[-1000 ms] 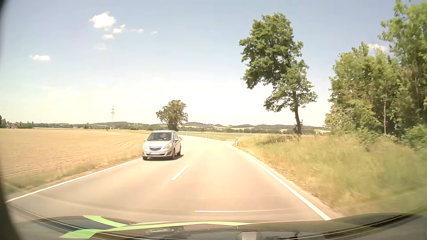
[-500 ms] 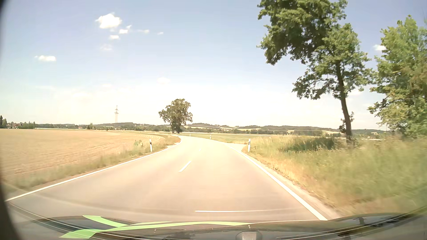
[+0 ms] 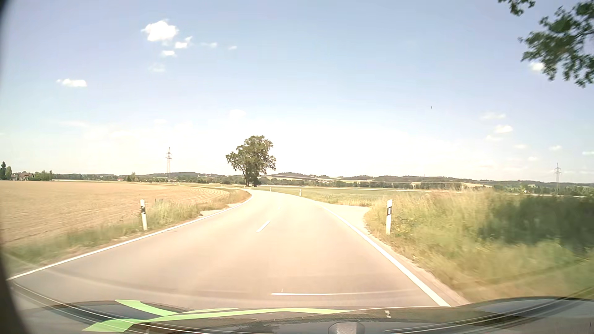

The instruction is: Follow the waypoints while adhering to traffic rules and regulations

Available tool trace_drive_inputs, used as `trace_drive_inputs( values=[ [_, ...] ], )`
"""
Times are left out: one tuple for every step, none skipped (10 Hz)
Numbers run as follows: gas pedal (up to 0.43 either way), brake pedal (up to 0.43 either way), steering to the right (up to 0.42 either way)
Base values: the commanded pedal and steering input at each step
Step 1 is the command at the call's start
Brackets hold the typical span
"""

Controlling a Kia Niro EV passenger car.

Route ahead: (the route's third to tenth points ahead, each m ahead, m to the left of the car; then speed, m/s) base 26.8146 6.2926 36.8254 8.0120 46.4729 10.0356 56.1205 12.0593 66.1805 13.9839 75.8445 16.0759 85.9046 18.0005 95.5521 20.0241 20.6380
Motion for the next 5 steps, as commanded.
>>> trace_drive_inputs(
  values=[
    [0.197, 0.000, -0.018],
    [0.220, 0.000, -0.018],
    [0.228, 0.000, -0.019],
    [0.248, 0.000, -0.019],
    [0.260, 0.000, -0.019]
  ],
)
